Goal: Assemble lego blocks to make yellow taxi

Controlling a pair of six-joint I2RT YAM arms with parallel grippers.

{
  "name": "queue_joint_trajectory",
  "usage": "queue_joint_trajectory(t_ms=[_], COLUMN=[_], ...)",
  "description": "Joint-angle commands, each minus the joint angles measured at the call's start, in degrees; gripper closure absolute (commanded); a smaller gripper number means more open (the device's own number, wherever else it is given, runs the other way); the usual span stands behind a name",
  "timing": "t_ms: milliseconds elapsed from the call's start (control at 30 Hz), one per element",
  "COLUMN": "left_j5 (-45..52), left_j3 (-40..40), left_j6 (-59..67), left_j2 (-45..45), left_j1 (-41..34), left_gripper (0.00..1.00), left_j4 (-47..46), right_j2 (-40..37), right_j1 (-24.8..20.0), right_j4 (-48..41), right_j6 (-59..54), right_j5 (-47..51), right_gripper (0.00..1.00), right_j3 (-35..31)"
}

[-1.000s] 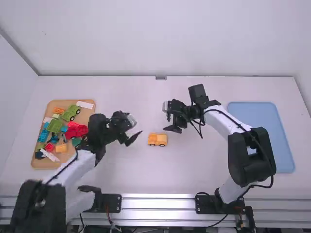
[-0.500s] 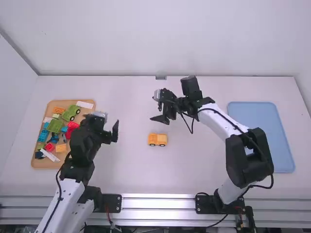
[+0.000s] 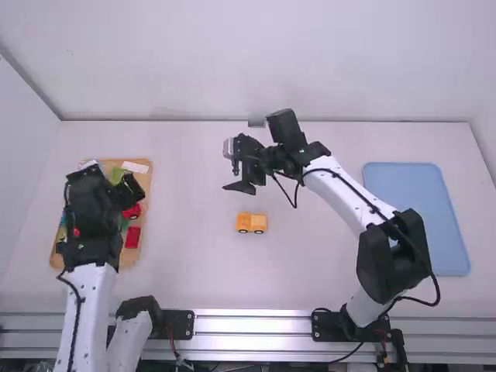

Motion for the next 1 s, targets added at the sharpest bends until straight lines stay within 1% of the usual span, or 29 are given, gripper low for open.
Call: queue_joint_trajectory(t_ms=[0, 67, 167, 267, 300, 333, 367, 400, 467, 500, 600, 733, 800, 833, 867, 900, 967], left_j5=[-0.92, -2.14, -4.87, -4.66, -4.68, -4.68, -4.68, -4.68, -4.5, -4.26, -4.52, -8.0, -11.17, -13.55, -13.97, -14.6, -11.5], left_j3=[4.24, 7.02, 12.72, 20.57, 21.53, 26.23, 27.74, 32.11, 35.21, 38.14, 41.68, 42.16, 41.99, 41.75, 41.7, 41.66, 41.66], left_j6=[-4.63, -7.45, -11.21, -12.17, -12.15, -11.72, -11.63, -11.69, -14.1, -17.7, -21.7, -21.92, -26.91, -32.33, -33.53, -38.53, -40.92], left_j2=[4.31, 7.61, 13.84, 21.77, 22.62, 26.67, 27.87, 30.91, 32.74, 34.16, 36.3, 37.27, 37.53, 37.7, 37.75, 37.99, 38.47], left_j1=[2.93, 4.44, 6.78, 8.85, 8.96, 9.16, 9.09, 8.66, 8.68, 8.87, 8.66, 9.55, 10.51, 11.74, 12.07, 13.9, 17.97], left_gripper=[0.01, 0.01, 0.01, 0.01, 0.01, 0.01, 0.01, 0.01, 0.01, 0.01, 0.01, 0.01, 0.01, 0.01, 0.01, 0.01, 0.01], left_j4=[-1.01, -2.91, -8.15, -17.29, -18.51, -24.96, -27.06, -32.76, -36.65, -40.41, -44.85, -44.87, -45.68, -47.17, -47.6, -49.66, -51.67], right_j2=[-0.59, -0.59, -0.59, -0.59, -0.59, -0.59, -0.59, -0.59, -0.59, -0.59, -0.59, -0.59, -0.59, -0.59, -0.59, -0.59, -0.59], right_j1=[0.07, -0.04, -0.07, -0.07, -0.07, -0.07, -0.07, -0.07, -0.07, -0.07, -0.07, -0.04, -0.07, -0.07, -0.07, -0.07, -0.11], right_j4=[0.11, 0.11, 0.11, 0.11, 0.09, 0.13, 0.2, 0.57, 0.85, 1.29, 1.64, 1.66, 1.64, 1.64, 1.64, 1.6, 1.29], right_j6=[-0.39, -0.39, -0.31, -0.35, -0.35, -0.37, -0.39, -0.35, -0.33, -0.04, -0.15, -0.17, -0.15, -0.2, -0.2, -0.15, -0.39], right_j5=[1.55, 1.66, 1.05, 1.09, 1.09, 1.09, 1.16, 1.68, 2.08, 3.02, 4.31, 4.13, 4.31, 4.31, 4.28, 4.31, 4.83], right_gripper=[0.01, 0.01, 0.01, 0.01, 0.01, 0.01, 0.01, 0.01, 0.01, 0.01, 0.01, 0.01, 0.01, 0.01, 0.01, 0.01, 0.01], right_j3=[1.44, 1.44, 1.44, 1.44, 1.44, 1.44, 1.44, 1.44, 1.44, 1.44, 1.44, 1.44, 1.44, 1.44, 1.44, 1.44, 1.44])
